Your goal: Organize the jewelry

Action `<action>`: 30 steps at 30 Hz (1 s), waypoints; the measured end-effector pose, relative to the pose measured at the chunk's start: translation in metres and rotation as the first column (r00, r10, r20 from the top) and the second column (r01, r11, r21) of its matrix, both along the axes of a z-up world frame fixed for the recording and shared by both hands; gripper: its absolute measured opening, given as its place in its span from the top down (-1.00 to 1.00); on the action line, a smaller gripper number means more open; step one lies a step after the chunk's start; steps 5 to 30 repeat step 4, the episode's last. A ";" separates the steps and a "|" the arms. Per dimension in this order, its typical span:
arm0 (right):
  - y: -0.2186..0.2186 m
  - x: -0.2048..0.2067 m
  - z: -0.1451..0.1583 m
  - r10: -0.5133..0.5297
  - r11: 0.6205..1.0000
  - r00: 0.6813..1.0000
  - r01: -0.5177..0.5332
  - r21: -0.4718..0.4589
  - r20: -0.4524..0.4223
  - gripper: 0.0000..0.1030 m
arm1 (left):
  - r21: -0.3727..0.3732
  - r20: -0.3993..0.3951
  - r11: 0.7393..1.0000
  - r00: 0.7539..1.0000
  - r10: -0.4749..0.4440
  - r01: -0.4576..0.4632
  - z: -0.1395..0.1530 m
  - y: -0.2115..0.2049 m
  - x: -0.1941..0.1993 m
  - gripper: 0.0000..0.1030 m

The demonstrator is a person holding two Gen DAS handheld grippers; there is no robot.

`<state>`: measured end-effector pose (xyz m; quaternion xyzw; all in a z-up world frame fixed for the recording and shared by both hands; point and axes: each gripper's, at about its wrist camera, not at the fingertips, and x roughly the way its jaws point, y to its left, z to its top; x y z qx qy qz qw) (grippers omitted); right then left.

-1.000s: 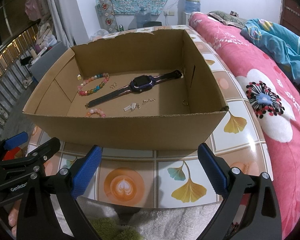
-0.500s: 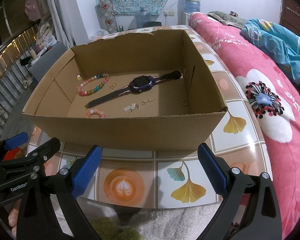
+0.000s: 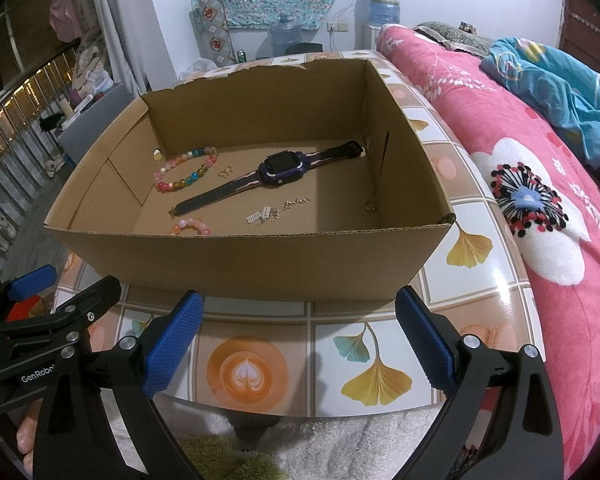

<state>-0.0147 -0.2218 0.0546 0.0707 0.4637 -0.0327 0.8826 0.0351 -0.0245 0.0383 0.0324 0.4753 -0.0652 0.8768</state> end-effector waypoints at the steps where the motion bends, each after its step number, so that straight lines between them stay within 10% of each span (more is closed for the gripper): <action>1: -0.001 0.000 0.000 -0.001 1.000 1.000 0.001 0.000 -0.001 -0.82 | -0.001 -0.001 1.000 1.000 0.000 0.000 -0.001 0.000 0.000 -0.84; 30: -0.001 0.000 0.000 0.001 1.000 1.000 -0.001 -0.001 0.000 -0.82 | -0.009 -0.011 1.000 1.000 0.000 0.000 -0.003 -0.001 -0.001 -0.84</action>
